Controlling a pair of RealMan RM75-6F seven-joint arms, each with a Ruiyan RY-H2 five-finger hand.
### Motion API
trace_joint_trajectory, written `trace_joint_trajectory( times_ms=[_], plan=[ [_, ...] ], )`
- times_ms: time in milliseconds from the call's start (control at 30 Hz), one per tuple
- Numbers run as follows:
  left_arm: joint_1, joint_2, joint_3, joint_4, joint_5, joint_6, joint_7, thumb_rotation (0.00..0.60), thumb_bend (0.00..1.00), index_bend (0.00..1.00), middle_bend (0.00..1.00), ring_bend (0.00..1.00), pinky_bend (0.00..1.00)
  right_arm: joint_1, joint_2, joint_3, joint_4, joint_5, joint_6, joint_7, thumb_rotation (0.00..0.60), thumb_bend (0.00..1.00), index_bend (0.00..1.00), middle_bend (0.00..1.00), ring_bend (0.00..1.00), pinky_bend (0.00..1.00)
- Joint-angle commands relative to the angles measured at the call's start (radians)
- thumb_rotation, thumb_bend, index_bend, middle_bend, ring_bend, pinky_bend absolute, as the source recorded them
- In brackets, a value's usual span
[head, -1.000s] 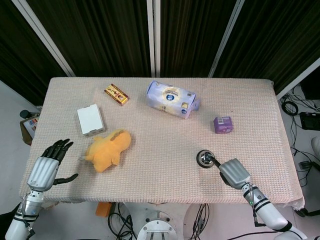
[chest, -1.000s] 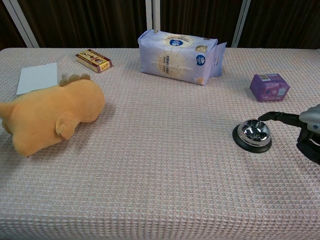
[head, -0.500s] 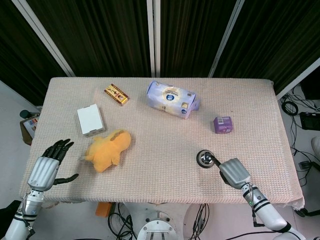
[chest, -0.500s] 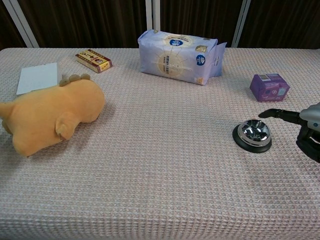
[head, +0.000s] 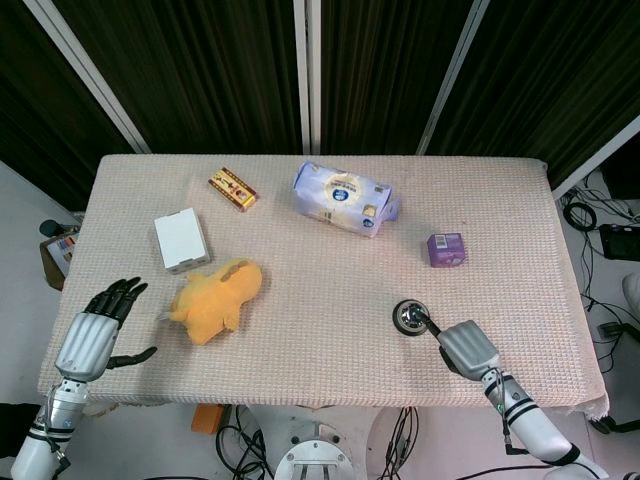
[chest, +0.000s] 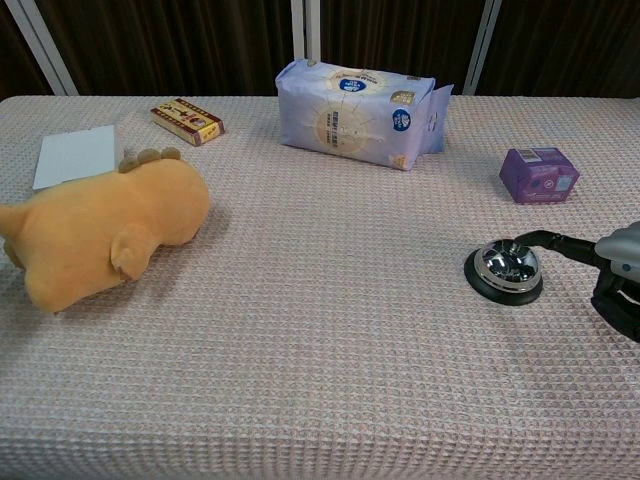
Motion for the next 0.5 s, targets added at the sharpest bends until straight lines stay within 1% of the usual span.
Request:
trace_joint_trajectory(
  times_ms=[33,133,367,500],
  plan=[
    [0.000,0.002,0.000,-0.003,0.003,0.001,0.002,0.473,0.08,0.10,0.09,0.08,0.23,-0.012,0.013,0.008,-0.014,-0.050,0.052,0.035,0.600,0.60,0.00,0.81,0.76,0.62],
    [-0.001,0.001,-0.001,-0.004,0.004,-0.001,0.002,0.477,0.08,0.10,0.09,0.08,0.23,-0.014,0.014,0.006,-0.009,-0.063,0.057,0.047,0.600,0.60,0.00,0.81,0.76,0.62],
    [-0.005,0.005,-0.004,-0.008,0.003,-0.008,0.002,0.475,0.08,0.10,0.09,0.08,0.23,0.012,-0.008,-0.007,0.019,0.022,-0.038,-0.024,0.600,0.59,0.00,0.81,0.76,0.62],
    [-0.005,0.009,-0.007,-0.009,-0.002,-0.011,0.000,0.475,0.08,0.10,0.09,0.08,0.23,0.011,-0.004,-0.001,0.000,0.026,-0.026,-0.032,0.600,0.59,0.00,0.81,0.76,0.62]
  ],
)
